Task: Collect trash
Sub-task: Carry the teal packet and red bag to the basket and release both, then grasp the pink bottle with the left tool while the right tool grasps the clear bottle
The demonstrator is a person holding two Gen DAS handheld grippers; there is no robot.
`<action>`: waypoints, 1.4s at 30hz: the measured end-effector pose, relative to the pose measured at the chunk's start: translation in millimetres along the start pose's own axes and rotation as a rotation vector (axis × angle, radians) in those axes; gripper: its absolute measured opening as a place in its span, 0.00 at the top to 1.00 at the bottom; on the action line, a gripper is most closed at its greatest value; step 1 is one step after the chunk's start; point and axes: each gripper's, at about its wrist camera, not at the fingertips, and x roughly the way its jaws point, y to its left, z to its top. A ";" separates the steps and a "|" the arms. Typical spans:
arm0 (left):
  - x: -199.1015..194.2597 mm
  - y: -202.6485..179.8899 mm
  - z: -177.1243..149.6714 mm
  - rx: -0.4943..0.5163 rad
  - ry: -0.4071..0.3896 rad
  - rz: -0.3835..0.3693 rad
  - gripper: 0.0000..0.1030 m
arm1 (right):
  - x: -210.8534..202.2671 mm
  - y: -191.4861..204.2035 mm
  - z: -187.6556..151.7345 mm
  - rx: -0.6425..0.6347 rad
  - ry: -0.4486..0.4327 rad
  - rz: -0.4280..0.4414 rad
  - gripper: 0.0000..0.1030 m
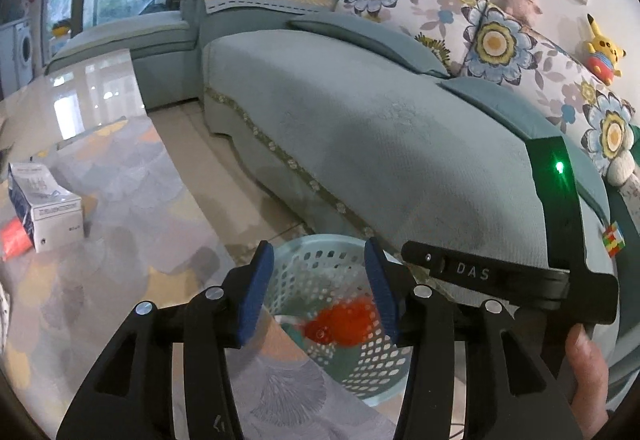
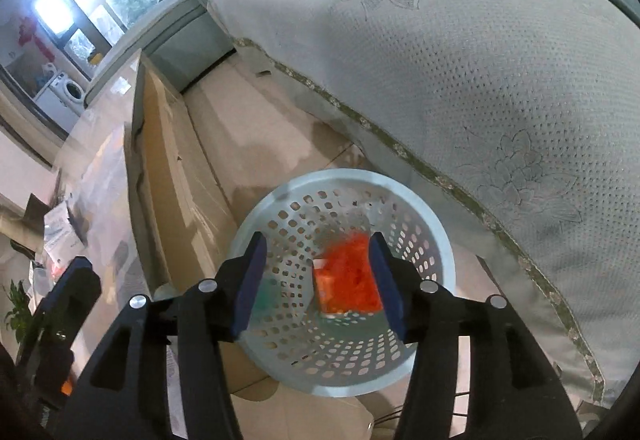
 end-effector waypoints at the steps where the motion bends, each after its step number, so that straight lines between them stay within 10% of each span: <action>1: -0.4 -0.7 0.1 0.003 -0.001 0.001 0.53 | -2.2 -0.1 -0.1 -0.002 -0.007 -0.002 0.52; 21: -64.3 37.9 -8.6 -0.007 -0.077 0.070 0.47 | -44.9 48.5 -3.6 -0.142 -0.199 0.034 0.52; 42: -236.7 246.3 -50.4 -0.174 -0.242 0.516 0.18 | -56.3 226.2 -82.9 -0.496 -0.289 0.257 0.46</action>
